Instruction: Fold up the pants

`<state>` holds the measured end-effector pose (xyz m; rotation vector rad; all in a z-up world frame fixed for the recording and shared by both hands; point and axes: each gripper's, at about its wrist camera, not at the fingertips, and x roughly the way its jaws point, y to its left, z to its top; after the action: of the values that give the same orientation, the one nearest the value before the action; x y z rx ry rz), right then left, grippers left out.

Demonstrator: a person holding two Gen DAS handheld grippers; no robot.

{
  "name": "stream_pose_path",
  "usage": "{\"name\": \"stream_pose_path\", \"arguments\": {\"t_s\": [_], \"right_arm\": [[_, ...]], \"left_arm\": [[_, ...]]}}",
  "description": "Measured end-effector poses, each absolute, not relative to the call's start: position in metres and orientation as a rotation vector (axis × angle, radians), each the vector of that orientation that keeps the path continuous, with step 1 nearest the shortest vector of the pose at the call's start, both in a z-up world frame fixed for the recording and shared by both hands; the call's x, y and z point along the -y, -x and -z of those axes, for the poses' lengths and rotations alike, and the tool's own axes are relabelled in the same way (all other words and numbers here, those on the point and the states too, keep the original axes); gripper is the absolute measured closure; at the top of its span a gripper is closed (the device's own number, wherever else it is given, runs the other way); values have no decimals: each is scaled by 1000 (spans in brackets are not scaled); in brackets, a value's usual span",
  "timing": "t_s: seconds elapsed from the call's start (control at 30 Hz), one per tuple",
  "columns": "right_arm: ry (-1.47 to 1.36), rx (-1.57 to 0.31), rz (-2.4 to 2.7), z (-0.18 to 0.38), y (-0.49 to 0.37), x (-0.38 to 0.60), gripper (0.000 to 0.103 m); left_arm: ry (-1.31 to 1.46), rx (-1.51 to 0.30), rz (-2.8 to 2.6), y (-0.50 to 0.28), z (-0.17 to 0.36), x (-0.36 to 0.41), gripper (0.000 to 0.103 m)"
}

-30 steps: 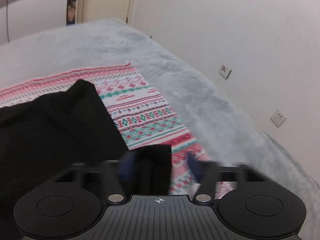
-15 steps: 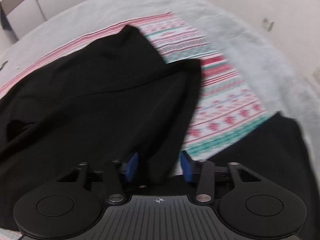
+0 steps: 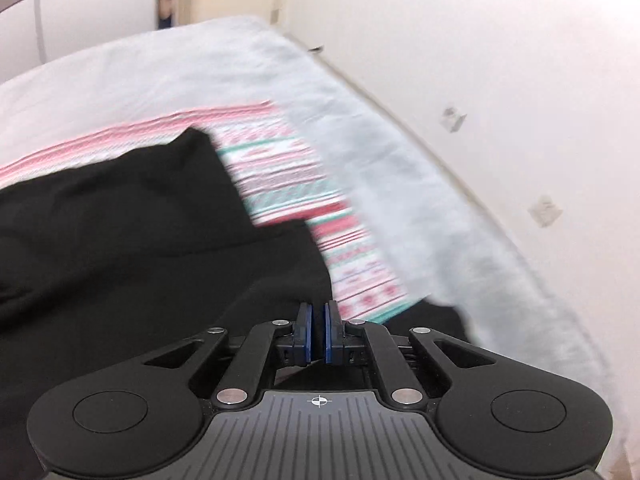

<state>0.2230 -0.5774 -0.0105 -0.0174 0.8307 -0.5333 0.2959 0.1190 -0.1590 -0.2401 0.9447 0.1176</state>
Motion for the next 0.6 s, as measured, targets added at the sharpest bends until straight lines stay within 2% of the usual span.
{"name": "stream_pose_path", "arguments": {"t_s": [0.27,0.4,0.43,0.47,0.6], "right_arm": [[-17,-879,649,30,-210,609,99],[106,-1002,688,52,-223,597,98],[147,-1017,712,55,-225,590,95],[184,-993,747,55,-228,582,86],[287,-782,709,33,-238,516,71]], "left_arm": [[289,-962,-129,-293,156,-132,23],[357,-960,-147,-290,154,-146,22],[388,-953,-156,-289,151,-153,22],[422,-942,-169,-286,149,-161,22],[504,-884,-246,-274,136,-198,22]]}}
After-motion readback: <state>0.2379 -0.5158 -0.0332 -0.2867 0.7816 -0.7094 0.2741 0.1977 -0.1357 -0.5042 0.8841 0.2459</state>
